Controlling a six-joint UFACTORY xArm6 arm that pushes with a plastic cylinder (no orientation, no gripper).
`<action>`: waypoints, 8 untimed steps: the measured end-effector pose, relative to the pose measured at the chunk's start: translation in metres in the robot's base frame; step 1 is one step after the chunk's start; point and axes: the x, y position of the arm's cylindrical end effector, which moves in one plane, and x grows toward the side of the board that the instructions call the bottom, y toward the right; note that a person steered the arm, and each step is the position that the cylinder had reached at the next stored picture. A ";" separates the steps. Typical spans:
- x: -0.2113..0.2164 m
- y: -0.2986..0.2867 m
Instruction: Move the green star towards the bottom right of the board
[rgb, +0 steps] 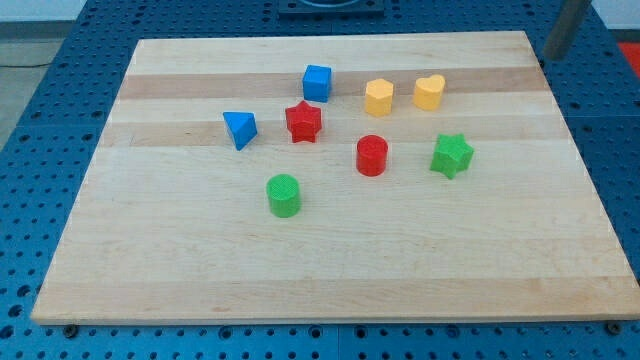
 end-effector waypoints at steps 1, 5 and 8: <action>0.028 -0.023; 0.107 -0.146; 0.126 -0.185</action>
